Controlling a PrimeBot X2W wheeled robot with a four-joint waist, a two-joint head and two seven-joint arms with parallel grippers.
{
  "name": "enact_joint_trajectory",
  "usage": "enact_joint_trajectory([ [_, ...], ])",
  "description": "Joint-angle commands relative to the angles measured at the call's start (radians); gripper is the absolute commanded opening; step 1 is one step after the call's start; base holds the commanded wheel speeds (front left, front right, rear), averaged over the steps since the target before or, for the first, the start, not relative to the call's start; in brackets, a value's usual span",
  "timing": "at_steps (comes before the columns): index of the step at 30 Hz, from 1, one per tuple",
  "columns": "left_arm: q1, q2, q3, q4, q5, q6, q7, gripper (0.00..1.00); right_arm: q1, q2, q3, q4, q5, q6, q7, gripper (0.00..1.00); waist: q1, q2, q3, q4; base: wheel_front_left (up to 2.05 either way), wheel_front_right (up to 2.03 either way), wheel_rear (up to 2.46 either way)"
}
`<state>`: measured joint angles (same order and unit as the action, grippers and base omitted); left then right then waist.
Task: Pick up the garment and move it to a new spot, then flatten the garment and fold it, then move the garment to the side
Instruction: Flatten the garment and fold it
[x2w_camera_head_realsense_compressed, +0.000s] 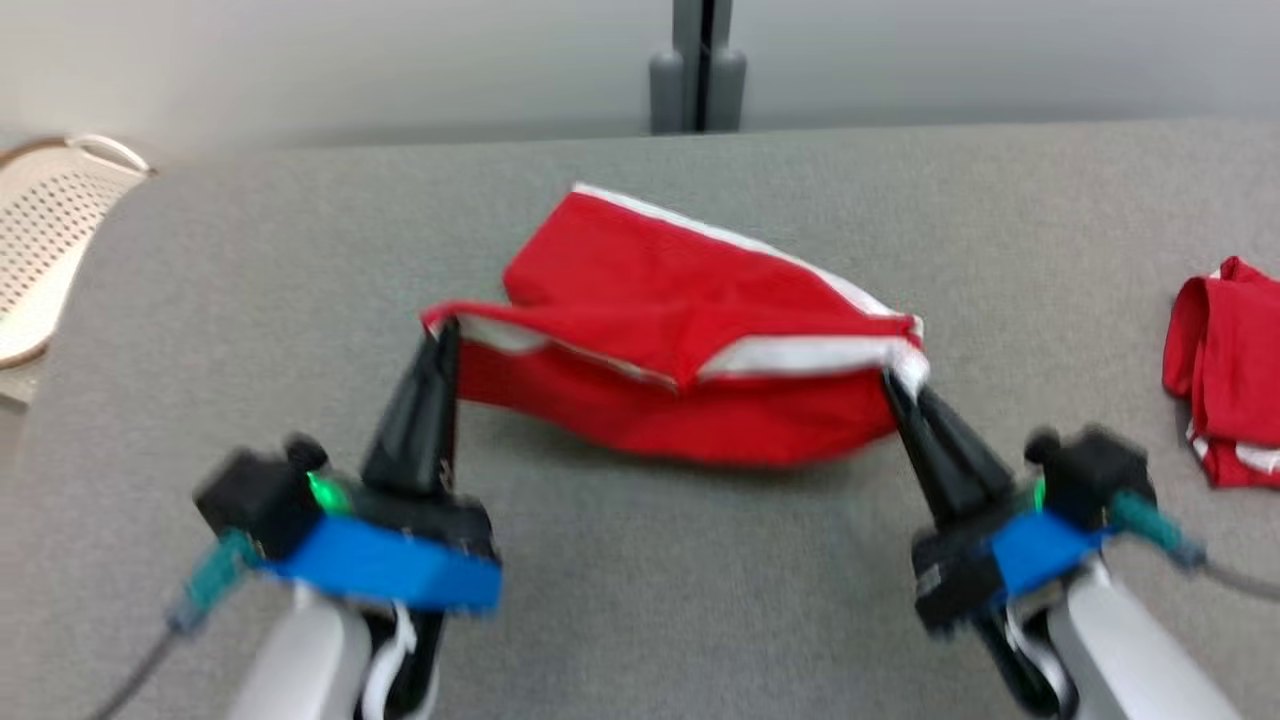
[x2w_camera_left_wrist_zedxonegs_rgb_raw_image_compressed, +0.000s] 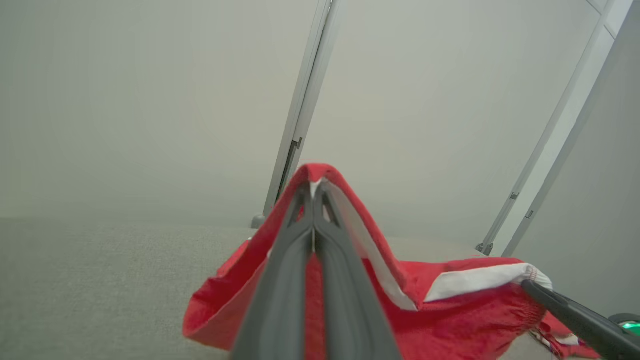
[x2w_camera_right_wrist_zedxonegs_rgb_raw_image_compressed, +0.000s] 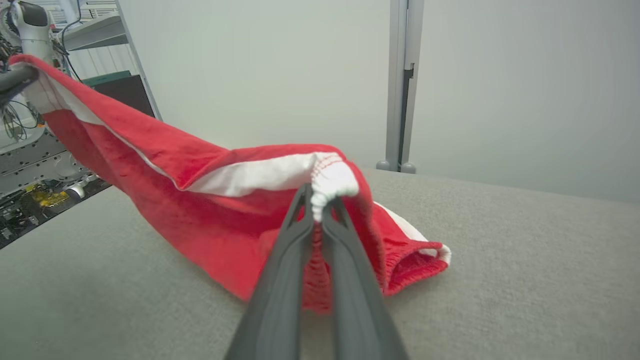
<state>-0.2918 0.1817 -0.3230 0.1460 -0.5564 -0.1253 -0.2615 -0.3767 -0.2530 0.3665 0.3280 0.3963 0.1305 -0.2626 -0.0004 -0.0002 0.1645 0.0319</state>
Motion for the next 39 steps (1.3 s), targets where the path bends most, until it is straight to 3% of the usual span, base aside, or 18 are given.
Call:
enact_joint_trajectory([
  [1,0.061,0.001,-0.015,-0.045,0.01,0.013,-0.002,0.0,0.082,-0.017,-0.008,-0.04,-0.006,0.0,-0.003,0.0,0.0004,0.0002,-0.04,-0.004,0.0,0.0,0.0],
  [12,0.36,0.07,-0.046,-0.388,0.027,0.13,0.122,0.0,0.459,-0.038,-0.138,-0.331,-0.008,0.001,0.04,0.0,0.0004,0.0002,-0.109,0.009,0.0,0.0,0.0],
  [18,0.375,0.086,-0.023,-0.41,0.007,0.155,0.16,0.0,0.505,-0.011,-0.176,-0.395,-0.016,0.0,0.088,0.0,0.0004,0.0002,-0.08,-0.013,0.0,0.0,0.0],
  [25,0.244,0.09,-0.011,-0.265,0.011,0.128,0.158,0.0,0.404,0.041,-0.144,-0.301,0.005,0.001,0.083,0.0,0.0004,0.0002,-0.001,-0.049,0.0,0.0,0.0],
  [39,-0.194,0.072,-0.026,0.211,0.03,0.047,0.186,0.0,0.13,0.132,-0.123,-0.04,-0.013,0.001,0.061,0.0,0.0004,0.0002,0.174,-0.124,0.0,0.0,0.0],
])
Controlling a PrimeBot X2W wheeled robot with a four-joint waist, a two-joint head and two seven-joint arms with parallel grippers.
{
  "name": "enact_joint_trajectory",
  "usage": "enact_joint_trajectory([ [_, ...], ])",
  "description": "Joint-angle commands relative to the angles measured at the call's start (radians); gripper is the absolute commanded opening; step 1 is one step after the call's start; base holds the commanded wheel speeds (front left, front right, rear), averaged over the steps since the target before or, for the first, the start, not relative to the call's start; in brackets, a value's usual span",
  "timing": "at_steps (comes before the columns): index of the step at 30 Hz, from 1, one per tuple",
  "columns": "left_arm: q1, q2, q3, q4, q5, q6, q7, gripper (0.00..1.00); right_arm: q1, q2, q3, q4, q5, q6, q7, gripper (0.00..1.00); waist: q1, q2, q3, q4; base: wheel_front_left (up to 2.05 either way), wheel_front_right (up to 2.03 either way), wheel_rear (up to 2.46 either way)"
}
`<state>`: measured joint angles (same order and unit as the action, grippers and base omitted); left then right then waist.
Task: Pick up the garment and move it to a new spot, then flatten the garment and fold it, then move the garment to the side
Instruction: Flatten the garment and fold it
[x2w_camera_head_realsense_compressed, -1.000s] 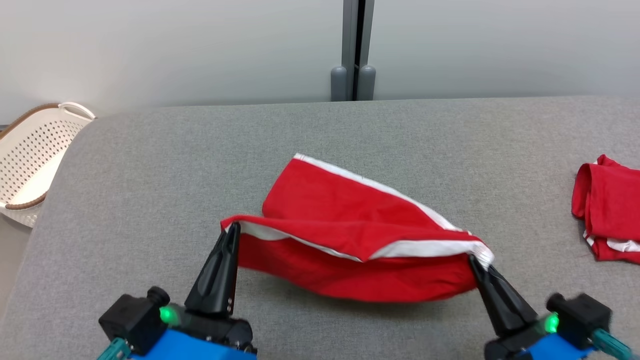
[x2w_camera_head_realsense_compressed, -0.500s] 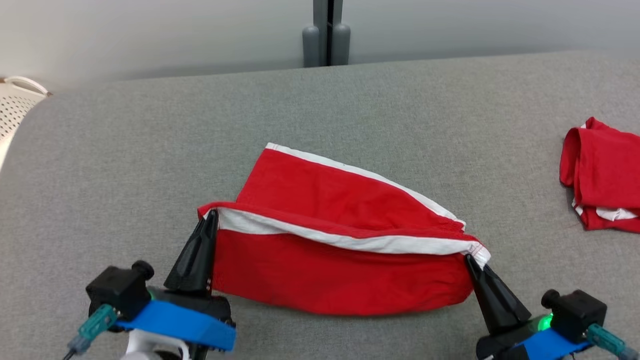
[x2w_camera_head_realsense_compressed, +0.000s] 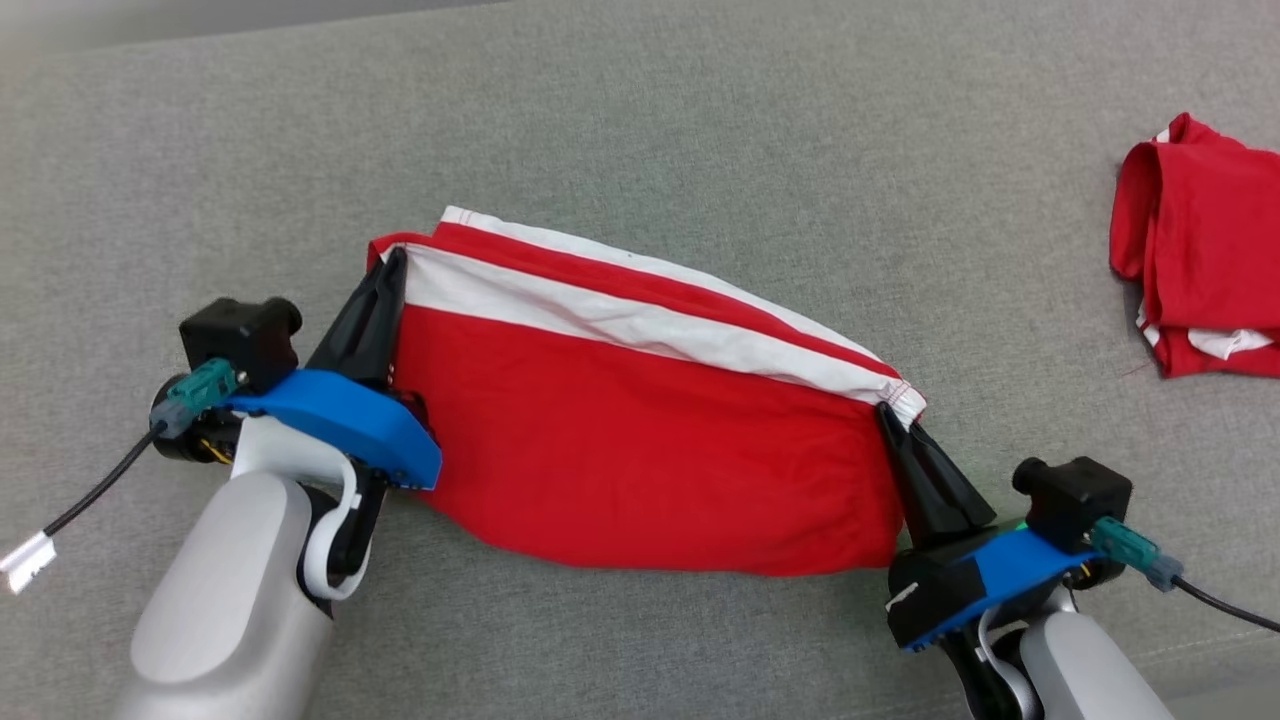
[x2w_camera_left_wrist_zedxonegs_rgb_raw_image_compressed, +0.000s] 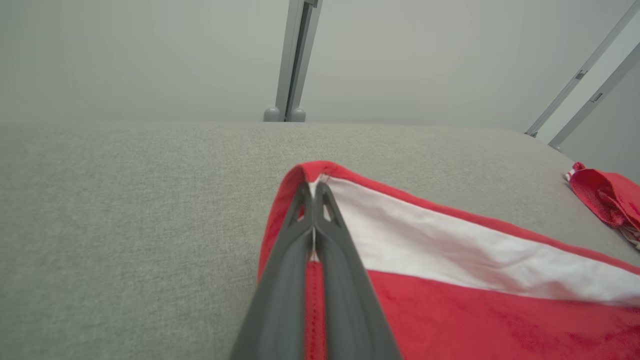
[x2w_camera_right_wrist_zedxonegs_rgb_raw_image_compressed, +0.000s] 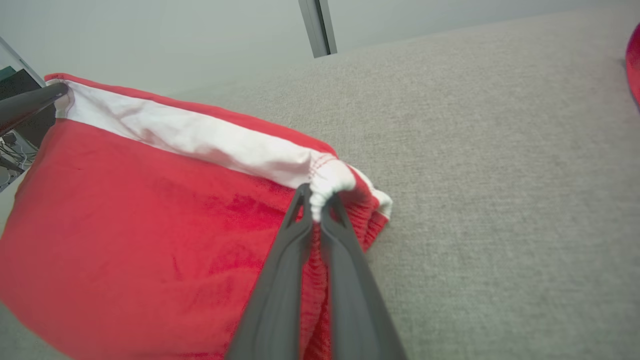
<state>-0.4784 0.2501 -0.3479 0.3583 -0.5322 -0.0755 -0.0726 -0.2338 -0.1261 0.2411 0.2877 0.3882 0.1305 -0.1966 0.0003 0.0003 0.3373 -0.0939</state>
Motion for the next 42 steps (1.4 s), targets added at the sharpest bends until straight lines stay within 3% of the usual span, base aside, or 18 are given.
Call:
enact_joint_trajectory([
  [1,-0.032,0.002,-0.004,0.028,0.008,-0.005,-0.006,0.0,-0.03,0.009,0.005,0.019,-0.005,0.001,-0.007,0.0,-0.0003,-0.0003,0.01,-0.003,0.0,0.0,0.0],
  [18,-0.294,-0.008,-0.068,0.381,0.03,-0.04,0.026,0.0,-0.202,0.053,0.042,0.219,0.013,0.001,-0.052,0.0,-0.0003,-0.0003,0.075,-0.057,0.0,0.0,0.0],
  [19,-0.304,-0.01,-0.07,0.399,0.03,-0.04,0.028,0.0,-0.206,0.055,0.042,0.226,0.015,0.001,-0.054,0.07,-0.0003,-0.0003,0.076,-0.06,0.0,0.0,0.0],
  [20,-0.312,-0.012,-0.071,0.415,0.028,-0.04,0.033,0.0,-0.21,0.058,0.04,0.233,0.016,0.0,-0.055,0.36,-0.0003,-0.0003,0.077,-0.062,0.0,0.0,0.0],
  [21,-0.321,-0.014,-0.073,0.43,0.03,-0.04,0.033,0.0,-0.214,0.06,0.038,0.237,0.017,0.0,-0.058,0.6,-0.0003,-0.0003,0.077,-0.063,0.0,0.0,0.0],
  [22,-0.329,-0.017,-0.074,0.444,0.029,-0.04,0.032,0.1,-0.218,0.063,0.038,0.241,0.017,0.0,-0.06,0.96,-0.0003,-0.0003,0.076,-0.065,0.0,0.0,0.0],
  [23,-0.335,-0.02,-0.075,0.456,0.029,-0.04,0.028,0.42,-0.219,0.065,0.037,0.245,0.018,0.0,-0.062,1.0,-0.0003,-0.0003,0.075,-0.066,0.0,0.0,0.0],
  [24,-0.339,-0.024,-0.079,0.467,0.032,-0.04,0.025,0.99,-0.219,0.066,0.034,0.248,0.015,0.0,-0.062,1.0,-0.0003,-0.0003,0.072,-0.067,0.0,0.0,0.0],
  [32,-0.33,-0.043,-0.111,0.509,0.033,-0.048,-0.006,1.0,-0.163,0.073,-0.032,0.237,-0.042,0.0,-0.065,1.0,-0.0003,-0.0003,0.019,-0.054,0.0,0.0,0.0],
  [42,-0.201,-0.001,-0.125,0.424,-0.008,-0.052,-0.027,1.0,-0.007,0.074,-0.121,0.094,-0.087,0.001,0.013,1.0,-0.0003,-0.0003,-0.08,-0.023,0.0,0.0,0.0],
])
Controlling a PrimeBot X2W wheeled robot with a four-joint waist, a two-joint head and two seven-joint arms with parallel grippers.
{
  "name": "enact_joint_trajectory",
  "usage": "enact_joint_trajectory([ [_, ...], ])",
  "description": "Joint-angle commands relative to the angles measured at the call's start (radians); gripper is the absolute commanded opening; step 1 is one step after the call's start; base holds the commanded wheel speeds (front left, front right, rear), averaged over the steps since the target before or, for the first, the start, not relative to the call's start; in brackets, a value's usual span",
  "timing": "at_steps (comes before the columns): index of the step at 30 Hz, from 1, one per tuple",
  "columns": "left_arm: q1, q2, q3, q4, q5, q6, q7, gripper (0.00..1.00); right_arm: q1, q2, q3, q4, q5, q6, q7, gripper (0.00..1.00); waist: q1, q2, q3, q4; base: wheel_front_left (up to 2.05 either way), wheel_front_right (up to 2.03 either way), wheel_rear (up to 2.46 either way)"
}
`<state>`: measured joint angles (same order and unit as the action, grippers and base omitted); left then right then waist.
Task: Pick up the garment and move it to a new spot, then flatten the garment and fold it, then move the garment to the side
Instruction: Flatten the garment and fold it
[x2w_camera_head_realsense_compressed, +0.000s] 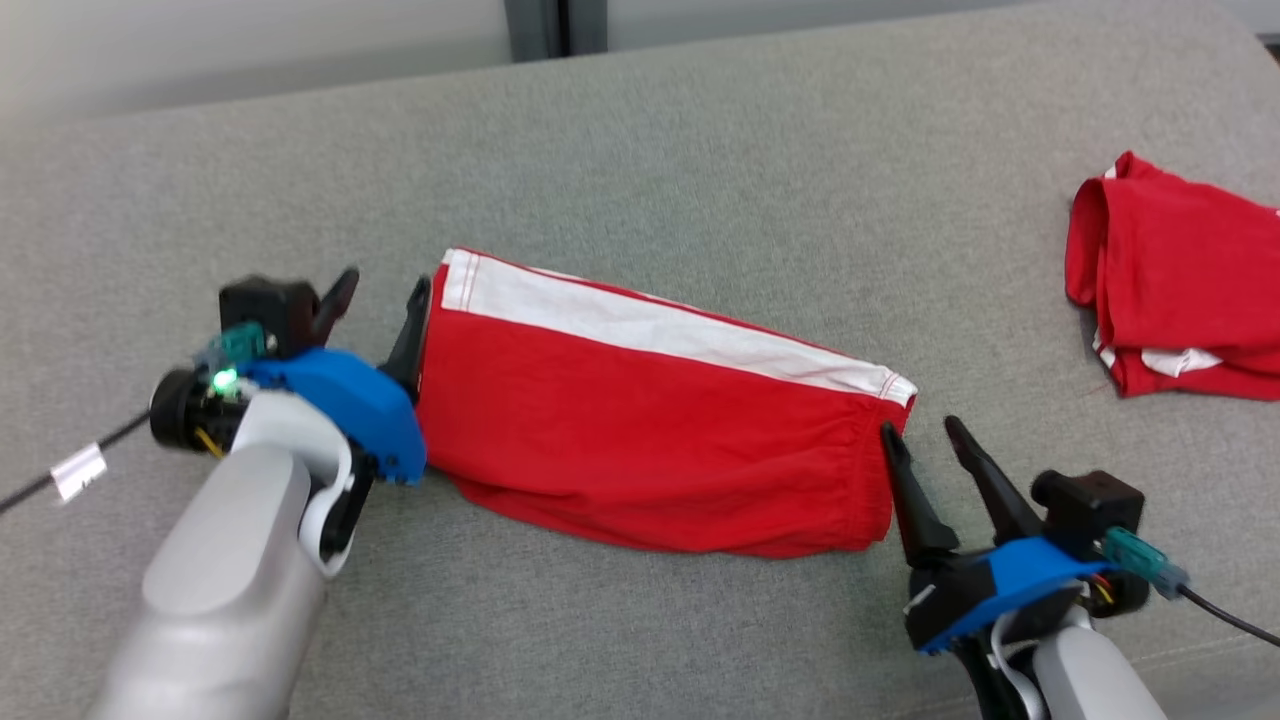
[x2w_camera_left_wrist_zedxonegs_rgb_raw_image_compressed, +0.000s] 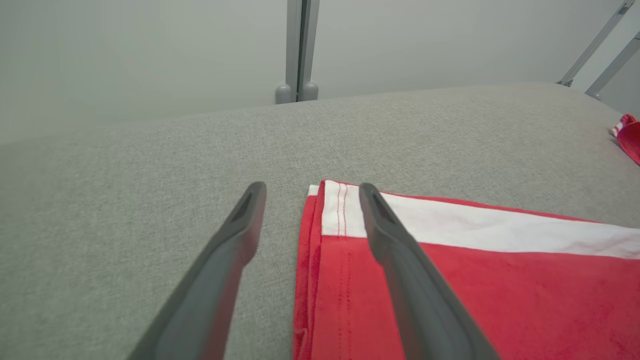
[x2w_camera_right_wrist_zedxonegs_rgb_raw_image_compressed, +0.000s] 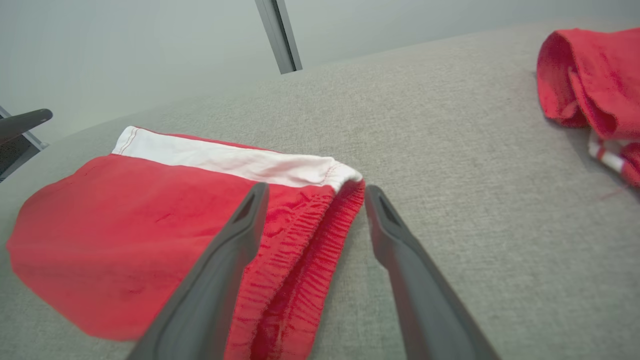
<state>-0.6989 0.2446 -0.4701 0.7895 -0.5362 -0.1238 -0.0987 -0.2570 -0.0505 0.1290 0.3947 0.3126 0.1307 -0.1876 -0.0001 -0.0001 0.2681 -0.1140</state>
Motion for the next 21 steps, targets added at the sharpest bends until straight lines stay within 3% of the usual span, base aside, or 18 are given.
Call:
enact_joint_trajectory([
  [1,0.041,0.01,-0.005,-0.019,-0.01,-0.004,0.008,1.0,0.035,-0.001,-0.024,-0.032,-0.023,0.0,0.013,1.0,0.0001,0.0001,-0.022,-0.001,0.0,0.0,0.0],
  [10,0.198,0.026,-0.02,-0.128,-0.065,0.014,0.148,1.0,0.165,0.0,-0.113,-0.209,-0.071,0.0,0.099,1.0,0.0001,0.0001,-0.1,0.006,0.0,0.0,0.0],
  [21,0.174,0.057,-0.011,-0.143,-0.079,0.088,0.277,1.0,0.184,0.0,-0.101,-0.317,-0.06,0.0,0.143,1.0,0.0001,0.0001,-0.051,-0.043,0.0,0.0,0.0],
])
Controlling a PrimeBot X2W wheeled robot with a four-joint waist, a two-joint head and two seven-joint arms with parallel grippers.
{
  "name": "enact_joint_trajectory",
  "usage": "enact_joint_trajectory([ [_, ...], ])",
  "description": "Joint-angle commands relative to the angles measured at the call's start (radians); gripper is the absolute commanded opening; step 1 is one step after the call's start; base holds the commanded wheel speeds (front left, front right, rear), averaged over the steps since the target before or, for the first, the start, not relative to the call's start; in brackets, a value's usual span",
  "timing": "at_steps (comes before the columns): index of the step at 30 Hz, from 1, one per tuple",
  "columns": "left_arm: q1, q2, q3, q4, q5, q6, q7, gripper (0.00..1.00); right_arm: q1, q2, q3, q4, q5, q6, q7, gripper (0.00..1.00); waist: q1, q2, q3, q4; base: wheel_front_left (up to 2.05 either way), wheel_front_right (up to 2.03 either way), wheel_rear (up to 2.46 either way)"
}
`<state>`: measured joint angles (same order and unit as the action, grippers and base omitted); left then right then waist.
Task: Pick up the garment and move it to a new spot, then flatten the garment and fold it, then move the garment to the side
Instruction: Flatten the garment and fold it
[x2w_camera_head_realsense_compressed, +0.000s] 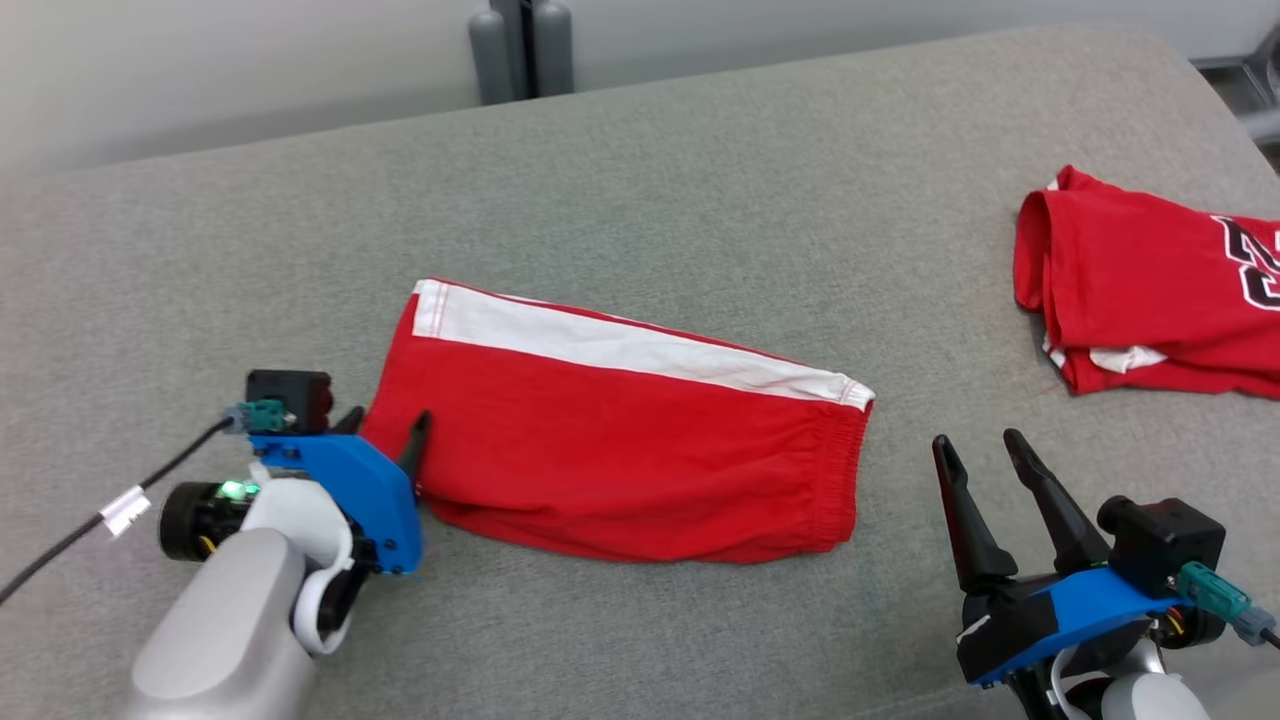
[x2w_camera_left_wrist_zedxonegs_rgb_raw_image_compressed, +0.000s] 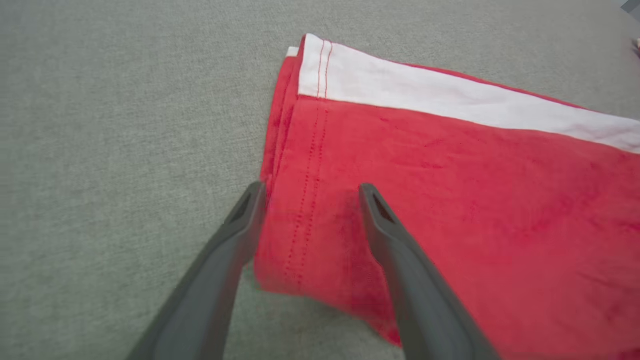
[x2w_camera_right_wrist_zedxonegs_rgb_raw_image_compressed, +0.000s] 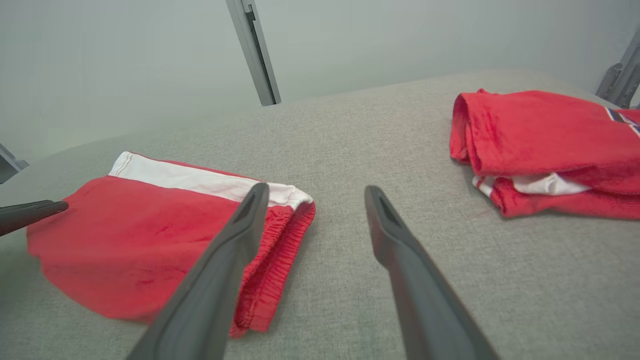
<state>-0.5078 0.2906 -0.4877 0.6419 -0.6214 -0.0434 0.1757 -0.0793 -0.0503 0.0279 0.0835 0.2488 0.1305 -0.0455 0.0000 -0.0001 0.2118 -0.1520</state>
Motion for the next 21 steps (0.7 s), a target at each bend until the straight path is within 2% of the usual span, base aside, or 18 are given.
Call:
enact_joint_trajectory([
  [1,-0.02,0.012,0.01,0.011,0.002,0.015,0.004,1.0,0.006,-0.001,0.0,-0.009,0.004,0.001,0.001,1.0,0.0,0.0001,0.011,-0.011,0.0,0.0,0.0],
  [5,-0.028,0.021,0.014,0.036,-0.009,0.024,0.024,1.0,0.008,-0.001,-0.007,-0.014,0.005,0.001,-0.004,1.0,0.0,0.0001,0.021,-0.025,0.0,0.0,0.0],
  [14,-0.014,0.008,0.014,0.078,-0.047,0.007,0.078,1.0,0.001,-0.001,-0.003,-0.009,0.009,0.001,-0.015,1.0,0.0,0.0001,0.023,-0.035,0.0,0.0,0.0],
  [15,-0.014,0.005,0.016,0.08,-0.052,0.003,0.077,0.77,0.001,-0.001,-0.001,-0.009,0.009,0.001,-0.017,1.0,0.0,0.0001,0.023,-0.036,0.0,0.0,0.0],
  [16,-0.015,0.002,0.017,0.08,-0.057,-0.001,0.072,0.42,0.0,0.0,0.0,-0.008,0.009,0.001,-0.018,1.0,0.0,0.0001,0.022,-0.036,0.0,0.0,0.0],
  [18,-0.013,-0.004,0.018,0.082,-0.062,-0.004,0.062,0.0,0.002,0.0,0.0,-0.006,0.009,0.001,-0.021,1.0,0.0,0.0001,0.018,-0.034,0.0,0.0,0.0],
  [21,0.001,-0.01,0.023,0.082,-0.072,-0.011,0.037,0.0,0.013,0.0,-0.005,-0.002,0.003,0.001,-0.025,1.0,0.0,0.0001,0.003,-0.026,0.0,0.0,0.0],
])
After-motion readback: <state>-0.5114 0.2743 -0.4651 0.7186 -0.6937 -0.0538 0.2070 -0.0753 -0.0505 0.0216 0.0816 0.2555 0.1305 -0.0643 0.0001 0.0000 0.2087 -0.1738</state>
